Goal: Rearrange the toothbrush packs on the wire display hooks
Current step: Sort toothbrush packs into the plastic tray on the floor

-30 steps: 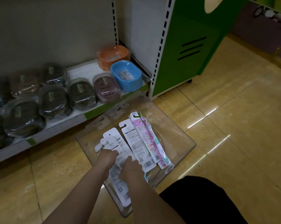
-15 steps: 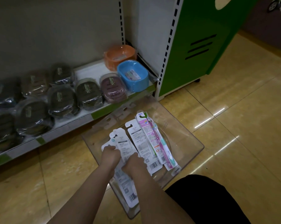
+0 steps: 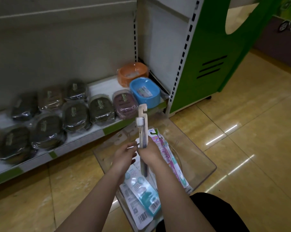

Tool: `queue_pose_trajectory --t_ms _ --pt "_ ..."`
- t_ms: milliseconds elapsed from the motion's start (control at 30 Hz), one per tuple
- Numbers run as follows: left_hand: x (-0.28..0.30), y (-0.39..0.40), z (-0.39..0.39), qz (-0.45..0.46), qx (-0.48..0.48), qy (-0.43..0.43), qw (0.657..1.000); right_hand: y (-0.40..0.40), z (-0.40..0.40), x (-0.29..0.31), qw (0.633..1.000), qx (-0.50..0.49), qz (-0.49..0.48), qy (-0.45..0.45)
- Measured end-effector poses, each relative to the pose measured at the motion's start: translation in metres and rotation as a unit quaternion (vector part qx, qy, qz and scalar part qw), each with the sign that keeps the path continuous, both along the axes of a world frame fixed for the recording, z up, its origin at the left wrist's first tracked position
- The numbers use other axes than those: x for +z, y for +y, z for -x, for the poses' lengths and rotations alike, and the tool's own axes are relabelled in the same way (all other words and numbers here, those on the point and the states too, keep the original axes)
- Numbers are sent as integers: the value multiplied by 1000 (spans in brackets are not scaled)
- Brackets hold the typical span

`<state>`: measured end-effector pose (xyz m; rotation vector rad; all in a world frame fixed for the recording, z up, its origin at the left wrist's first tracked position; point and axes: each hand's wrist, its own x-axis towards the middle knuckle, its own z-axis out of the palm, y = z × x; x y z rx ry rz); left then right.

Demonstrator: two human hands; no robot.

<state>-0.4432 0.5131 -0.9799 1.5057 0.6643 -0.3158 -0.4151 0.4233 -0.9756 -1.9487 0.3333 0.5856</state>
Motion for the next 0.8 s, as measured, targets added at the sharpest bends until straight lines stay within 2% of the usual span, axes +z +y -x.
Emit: queue_pose_trajectory --t_ms 300,433,600,800 --pt "49 9 -20 88 -14 -81 993 7 -3 68 991 44 54 -111" --pt "83 8 -21 122 -31 -84 988 9 4 103 988 24 47 -148" --pt "146 3 -11 145 -24 -75 986 1 17 166 986 34 41 -156" --pt "240 -4 1 112 -33 -81 990 -13 30 256 986 35 -1 -160"
